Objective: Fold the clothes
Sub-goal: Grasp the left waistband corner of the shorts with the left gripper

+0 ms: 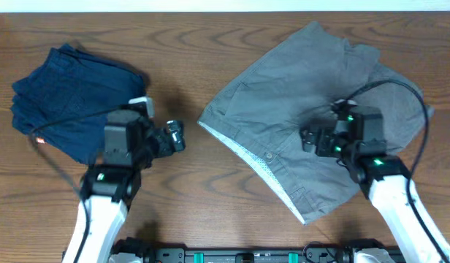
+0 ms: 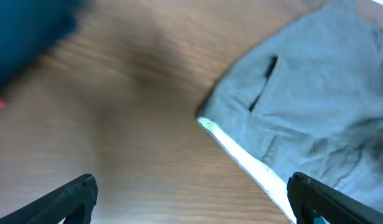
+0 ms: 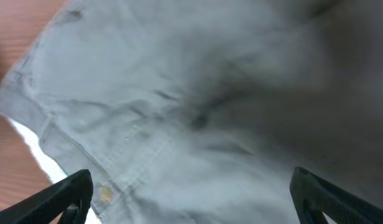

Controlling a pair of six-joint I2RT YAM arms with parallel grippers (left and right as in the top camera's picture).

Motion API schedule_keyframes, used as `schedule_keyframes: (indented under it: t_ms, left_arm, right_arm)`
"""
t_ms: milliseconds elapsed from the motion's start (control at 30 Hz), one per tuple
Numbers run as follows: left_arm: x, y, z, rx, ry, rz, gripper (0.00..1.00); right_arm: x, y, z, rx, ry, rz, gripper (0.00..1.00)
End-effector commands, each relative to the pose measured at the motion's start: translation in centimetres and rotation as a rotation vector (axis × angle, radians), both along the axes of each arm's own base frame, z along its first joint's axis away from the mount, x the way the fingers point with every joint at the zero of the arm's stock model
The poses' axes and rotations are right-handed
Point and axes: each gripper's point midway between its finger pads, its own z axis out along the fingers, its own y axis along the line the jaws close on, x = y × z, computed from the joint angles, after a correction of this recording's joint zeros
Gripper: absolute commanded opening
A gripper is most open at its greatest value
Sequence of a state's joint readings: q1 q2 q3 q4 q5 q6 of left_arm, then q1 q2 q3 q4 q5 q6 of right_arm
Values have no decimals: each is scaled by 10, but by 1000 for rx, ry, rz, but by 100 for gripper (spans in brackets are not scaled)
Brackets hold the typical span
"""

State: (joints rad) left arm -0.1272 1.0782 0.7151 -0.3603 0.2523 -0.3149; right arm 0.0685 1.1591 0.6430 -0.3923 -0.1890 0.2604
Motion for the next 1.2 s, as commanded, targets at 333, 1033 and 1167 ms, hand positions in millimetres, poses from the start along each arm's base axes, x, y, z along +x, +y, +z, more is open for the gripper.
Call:
schedule_keyframes:
  t_ms: [333, 1033, 1167]
  left_arm:
    - [38, -64, -100, -211, 236, -68, 94]
    - [170, -64, -21, -180, -275, 17, 6]
    - [204, -34, 27, -177, -308, 84, 32]
  right_arm:
    - [-37, -61, -3, -127, 106, -187, 99]
    - [-48, -61, -9, -128, 158, -183, 99]
    - [-48, -65, -9, -145, 158, -207, 99]
